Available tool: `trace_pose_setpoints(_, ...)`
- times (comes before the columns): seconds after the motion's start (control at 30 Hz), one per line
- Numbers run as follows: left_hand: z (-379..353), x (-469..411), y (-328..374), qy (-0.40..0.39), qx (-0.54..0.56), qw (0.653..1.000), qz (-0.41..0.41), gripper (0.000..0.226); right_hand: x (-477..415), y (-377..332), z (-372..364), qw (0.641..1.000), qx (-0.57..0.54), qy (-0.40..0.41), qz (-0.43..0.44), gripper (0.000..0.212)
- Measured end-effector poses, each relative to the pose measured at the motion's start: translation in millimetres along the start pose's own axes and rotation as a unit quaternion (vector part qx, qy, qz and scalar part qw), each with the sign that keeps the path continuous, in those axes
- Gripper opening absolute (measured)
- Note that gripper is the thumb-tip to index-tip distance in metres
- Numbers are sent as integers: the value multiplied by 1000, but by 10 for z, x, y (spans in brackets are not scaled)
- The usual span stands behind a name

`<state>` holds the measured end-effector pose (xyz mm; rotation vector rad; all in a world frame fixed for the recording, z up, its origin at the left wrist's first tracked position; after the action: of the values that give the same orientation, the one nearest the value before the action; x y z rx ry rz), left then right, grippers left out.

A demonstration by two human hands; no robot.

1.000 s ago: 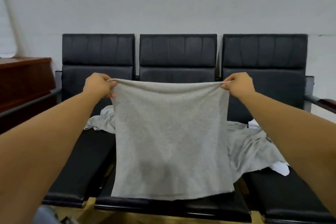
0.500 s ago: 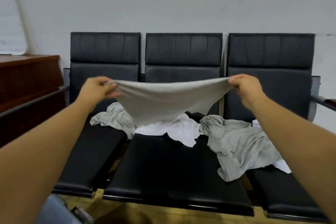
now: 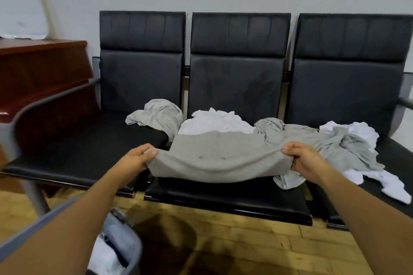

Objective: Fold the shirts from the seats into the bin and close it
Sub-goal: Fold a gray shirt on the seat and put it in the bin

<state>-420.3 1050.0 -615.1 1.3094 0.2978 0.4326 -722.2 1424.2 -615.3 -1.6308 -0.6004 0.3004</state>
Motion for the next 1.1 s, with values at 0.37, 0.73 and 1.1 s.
trace_pose_setpoints(0.37,-158,17,-74,-74,29,993,90,26,73,170,-39,985,1,-110,-131,8)
trace_pose_setpoints(0.73,-99,-11,-132,22,-93,989,115,28,77,121,-14,981,137,-75,-117,15)
trace_pose_setpoints(1.1,-87,-825,46,193,-66,977,68,15,-473,-88,154,937,312,155,37,16)
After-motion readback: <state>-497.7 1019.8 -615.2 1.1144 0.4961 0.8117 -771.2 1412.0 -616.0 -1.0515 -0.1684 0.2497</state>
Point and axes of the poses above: each hand's wrist, its own x-axis away from the middle knuckle, its own z-axis out of the back of the hand, y = z × x, the point moved 4 cm from there along -x, towards the middle knuckle, and after that the axes turned 3 degrees about -x, right-handed, at the moved point
